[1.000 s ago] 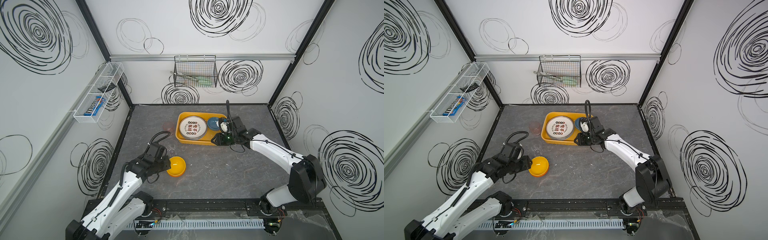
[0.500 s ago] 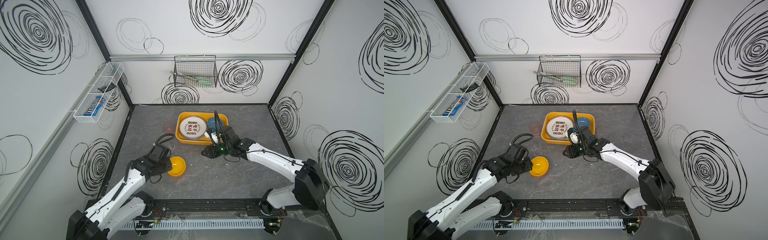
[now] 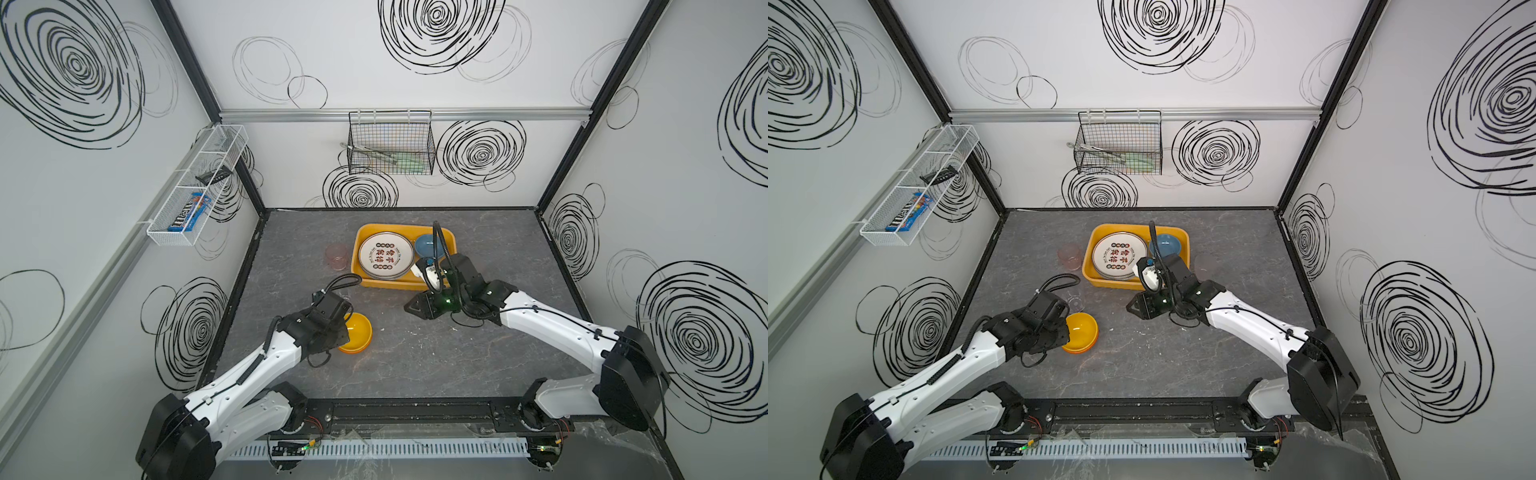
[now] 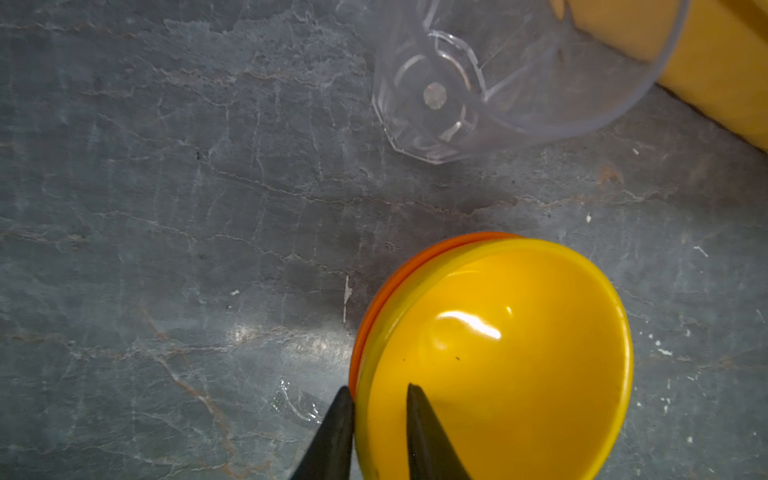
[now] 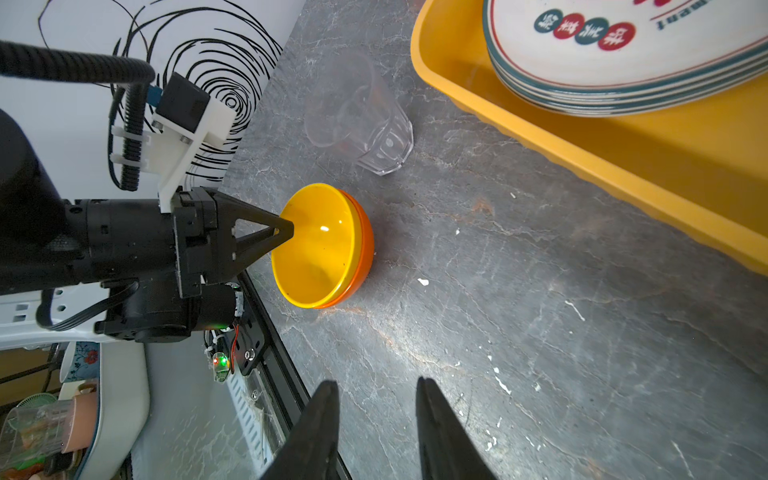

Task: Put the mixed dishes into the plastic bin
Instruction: 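Move the right gripper back to the yellow bowl while the left gripper grasps its rim, then lift the yellow bowl off the orange bowl with the left gripper toward the right gripper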

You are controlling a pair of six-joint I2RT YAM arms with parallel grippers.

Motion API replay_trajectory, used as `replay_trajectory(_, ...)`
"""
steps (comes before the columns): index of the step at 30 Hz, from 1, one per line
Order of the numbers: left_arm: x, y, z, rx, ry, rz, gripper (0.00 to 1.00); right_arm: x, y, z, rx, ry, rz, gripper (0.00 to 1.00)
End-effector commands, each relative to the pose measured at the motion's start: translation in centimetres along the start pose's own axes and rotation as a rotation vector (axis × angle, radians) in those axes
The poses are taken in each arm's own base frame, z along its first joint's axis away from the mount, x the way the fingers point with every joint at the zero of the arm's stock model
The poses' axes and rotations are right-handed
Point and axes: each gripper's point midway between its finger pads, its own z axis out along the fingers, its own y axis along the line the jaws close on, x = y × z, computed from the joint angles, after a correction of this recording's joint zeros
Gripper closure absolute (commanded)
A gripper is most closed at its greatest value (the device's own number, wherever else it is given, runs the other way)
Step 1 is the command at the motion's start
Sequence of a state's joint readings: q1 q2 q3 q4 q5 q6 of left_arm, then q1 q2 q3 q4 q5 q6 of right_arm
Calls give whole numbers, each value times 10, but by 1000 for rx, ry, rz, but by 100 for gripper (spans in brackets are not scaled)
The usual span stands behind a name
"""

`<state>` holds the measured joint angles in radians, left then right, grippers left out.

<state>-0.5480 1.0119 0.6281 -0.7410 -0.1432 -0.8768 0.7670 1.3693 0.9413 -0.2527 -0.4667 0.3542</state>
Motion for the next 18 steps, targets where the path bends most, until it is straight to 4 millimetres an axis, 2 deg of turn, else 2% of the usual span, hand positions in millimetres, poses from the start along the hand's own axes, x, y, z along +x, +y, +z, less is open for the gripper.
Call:
replay_trajectory(1, -5, -1, 2, -12, -23, -4, 75, -2, 7, -6, -12, -24, -35, 64)
replay_trajectory(10, -5, -3, 2, -10, -15, 11, 89, -2, 5, -7, -6, -28, -36, 64)
replay_trajectory(18, -13, -11, -11, 22, -34, 28, 96, -1, 2, -4, 4, -23, -28, 64)
